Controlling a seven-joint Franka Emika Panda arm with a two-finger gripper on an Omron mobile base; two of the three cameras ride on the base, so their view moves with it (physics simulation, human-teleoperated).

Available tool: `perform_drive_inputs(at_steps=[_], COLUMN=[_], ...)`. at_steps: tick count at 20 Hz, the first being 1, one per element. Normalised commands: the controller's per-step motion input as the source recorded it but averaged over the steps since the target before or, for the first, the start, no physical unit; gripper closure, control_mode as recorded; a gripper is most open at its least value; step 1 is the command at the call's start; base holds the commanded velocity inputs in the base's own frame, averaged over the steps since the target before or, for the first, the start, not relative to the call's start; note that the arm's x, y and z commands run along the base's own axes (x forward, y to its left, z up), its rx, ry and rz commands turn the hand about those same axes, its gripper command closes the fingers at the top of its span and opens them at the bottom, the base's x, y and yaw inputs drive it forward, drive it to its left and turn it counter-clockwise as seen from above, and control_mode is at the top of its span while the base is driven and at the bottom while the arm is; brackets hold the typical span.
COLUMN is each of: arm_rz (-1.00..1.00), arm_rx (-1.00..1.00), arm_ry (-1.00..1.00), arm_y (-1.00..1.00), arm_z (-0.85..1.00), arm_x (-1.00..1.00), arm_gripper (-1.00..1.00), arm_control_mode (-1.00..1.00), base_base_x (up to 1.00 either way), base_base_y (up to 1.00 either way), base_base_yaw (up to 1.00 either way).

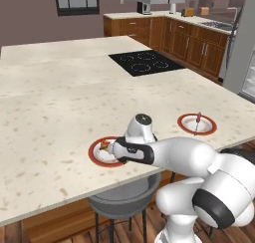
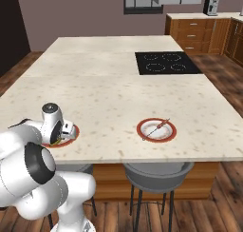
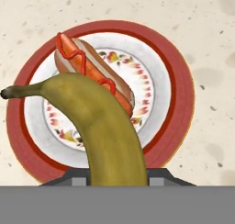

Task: Pick up the peach and banana from the fridge and place one fruit on each plate on the dining counter.

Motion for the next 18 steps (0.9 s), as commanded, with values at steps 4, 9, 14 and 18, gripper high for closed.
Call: perform_drive_inputs(at_steps=[4, 9, 14, 18], arm_rz=[-0.01, 0.00, 0.00, 0.00], arm_rx=[0.00, 0.00, 0.00, 0.00], arm_ry=[0.00, 0.00, 0.00, 0.00], arm_y=[0.03, 0.00, 0.00, 0.00], arm_z=[-0.05, 0.00, 0.01, 0.07], arm_x=[0.00, 0.02, 0.06, 0.15], arm_gripper=[1.00, 1.00, 1.00, 1.00], arm_control_mode=[-1.00, -1.00, -1.00, -1.00], base_base_x=[0.00, 0.00, 0.00, 0.00], base_base_y=[0.00, 0.00, 0.00, 0.00], base_base_yaw=[0.00, 0.00, 0.00, 0.00])
